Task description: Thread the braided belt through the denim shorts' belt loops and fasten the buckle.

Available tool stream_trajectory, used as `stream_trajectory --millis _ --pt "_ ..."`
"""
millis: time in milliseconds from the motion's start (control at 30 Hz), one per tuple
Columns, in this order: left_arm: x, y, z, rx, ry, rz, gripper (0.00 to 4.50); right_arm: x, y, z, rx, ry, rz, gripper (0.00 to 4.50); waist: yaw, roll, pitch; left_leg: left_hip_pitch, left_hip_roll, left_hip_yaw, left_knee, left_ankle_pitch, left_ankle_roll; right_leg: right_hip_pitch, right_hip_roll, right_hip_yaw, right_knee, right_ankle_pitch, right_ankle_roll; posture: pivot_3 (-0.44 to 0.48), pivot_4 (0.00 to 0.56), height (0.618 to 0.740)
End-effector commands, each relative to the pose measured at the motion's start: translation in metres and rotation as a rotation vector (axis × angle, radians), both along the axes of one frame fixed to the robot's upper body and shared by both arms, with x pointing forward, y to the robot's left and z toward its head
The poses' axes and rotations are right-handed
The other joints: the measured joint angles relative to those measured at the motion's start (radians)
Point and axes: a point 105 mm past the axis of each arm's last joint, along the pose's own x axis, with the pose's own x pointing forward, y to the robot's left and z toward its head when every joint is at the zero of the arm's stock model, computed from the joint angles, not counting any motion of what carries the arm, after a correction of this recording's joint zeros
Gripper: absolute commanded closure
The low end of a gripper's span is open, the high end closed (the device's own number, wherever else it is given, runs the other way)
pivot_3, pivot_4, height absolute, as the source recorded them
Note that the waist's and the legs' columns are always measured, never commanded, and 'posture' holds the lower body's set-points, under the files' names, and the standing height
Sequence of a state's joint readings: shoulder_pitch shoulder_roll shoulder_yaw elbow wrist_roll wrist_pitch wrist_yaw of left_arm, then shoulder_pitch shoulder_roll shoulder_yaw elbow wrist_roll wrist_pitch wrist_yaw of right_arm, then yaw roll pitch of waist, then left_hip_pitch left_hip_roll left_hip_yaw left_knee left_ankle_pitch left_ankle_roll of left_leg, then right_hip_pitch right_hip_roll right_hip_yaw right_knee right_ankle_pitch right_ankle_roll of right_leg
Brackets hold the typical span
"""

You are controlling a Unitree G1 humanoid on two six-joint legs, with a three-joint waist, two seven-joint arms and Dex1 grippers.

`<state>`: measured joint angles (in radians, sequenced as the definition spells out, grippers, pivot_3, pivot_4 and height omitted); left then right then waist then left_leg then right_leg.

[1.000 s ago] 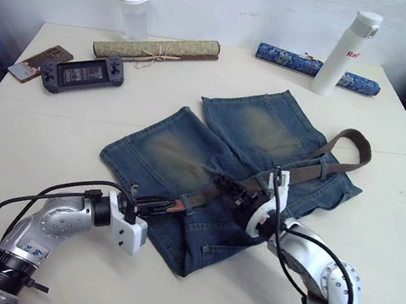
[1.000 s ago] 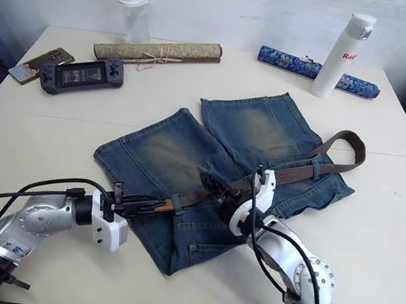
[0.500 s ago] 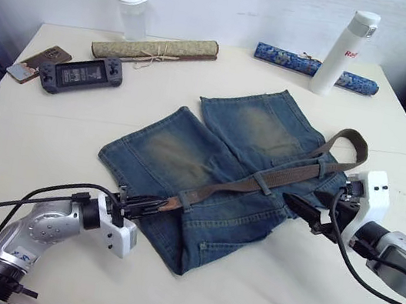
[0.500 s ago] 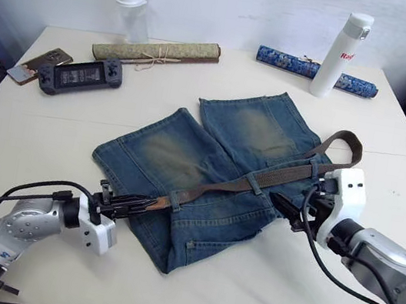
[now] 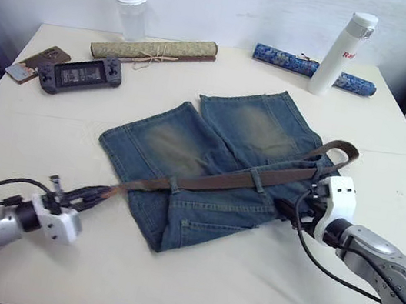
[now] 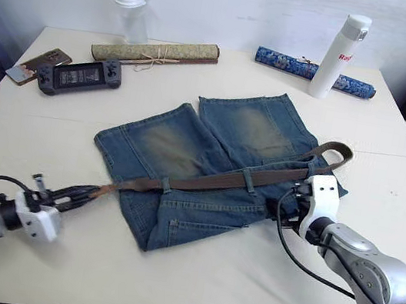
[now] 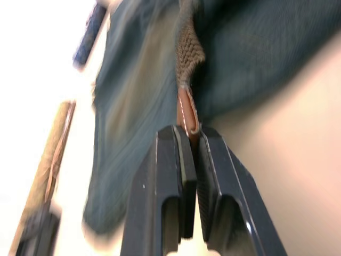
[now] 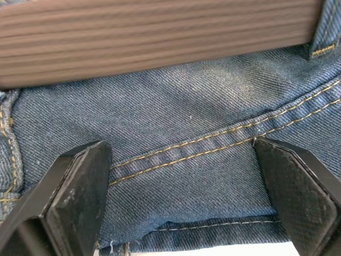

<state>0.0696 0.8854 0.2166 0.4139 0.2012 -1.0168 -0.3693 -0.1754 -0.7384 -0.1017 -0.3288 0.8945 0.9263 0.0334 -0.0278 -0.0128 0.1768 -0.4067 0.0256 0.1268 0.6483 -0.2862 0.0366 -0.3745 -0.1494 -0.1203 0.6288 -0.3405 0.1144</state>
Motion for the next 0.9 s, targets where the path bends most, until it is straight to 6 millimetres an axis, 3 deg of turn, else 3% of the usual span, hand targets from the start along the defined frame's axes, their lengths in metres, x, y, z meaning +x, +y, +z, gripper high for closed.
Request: stream_trajectory --millis 33,233,500,700,800,900 --pt "-0.002 0.061 0.011 0.065 -0.043 0.215 4.50 -0.003 0.005 -0.010 0.014 0.044 0.002 0.02 0.000 -0.002 -0.001 0.000 0.000 0.000 0.000 0.000 0.000 0.000 0.000 0.000 0.000 0.000 0.000 0.000 0.150 0.717" --pt "-0.017 0.133 0.021 0.199 -0.037 0.484 4.50 -0.002 0.016 -0.009 0.030 0.047 0.025 0.02 -0.002 -0.003 -0.002 0.000 0.001 0.001 0.000 -0.002 -0.001 -0.001 0.000 -0.004 0.000 0.000 -0.001 0.000 0.150 0.717" --pt "-0.023 0.149 0.016 0.281 -0.023 0.524 4.50 0.000 0.021 -0.008 0.048 0.047 0.020 0.02 -0.007 -0.006 -0.004 0.002 0.004 0.006 0.000 -0.004 -0.004 -0.003 0.000 -0.013 0.002 0.001 -0.002 0.000 0.150 0.717" --pt "-0.013 0.147 0.022 0.195 -0.041 0.544 2.13 0.000 0.021 -0.008 0.036 0.053 0.014 0.00 -0.007 -0.010 -0.006 0.003 0.005 0.007 0.000 -0.005 -0.005 -0.004 -0.001 -0.014 0.008 0.001 -0.002 0.000 0.150 0.717" --pt "0.001 0.142 0.035 0.026 -0.054 0.556 0.96 0.001 0.019 -0.007 0.038 0.051 0.004 0.00 -0.003 -0.012 -0.007 0.003 0.005 0.008 0.001 -0.005 -0.005 -0.004 -0.002 -0.014 0.008 0.001 -0.003 0.000 0.150 0.717" --pt "0.017 0.138 0.058 -0.251 -0.036 0.553 0.96 0.001 0.018 -0.007 0.033 0.053 0.000 0.00 -0.003 -0.012 -0.007 0.003 0.005 0.009 0.001 -0.005 -0.005 -0.004 -0.002 -0.014 0.009 0.001 -0.003 0.000 0.150 0.717"
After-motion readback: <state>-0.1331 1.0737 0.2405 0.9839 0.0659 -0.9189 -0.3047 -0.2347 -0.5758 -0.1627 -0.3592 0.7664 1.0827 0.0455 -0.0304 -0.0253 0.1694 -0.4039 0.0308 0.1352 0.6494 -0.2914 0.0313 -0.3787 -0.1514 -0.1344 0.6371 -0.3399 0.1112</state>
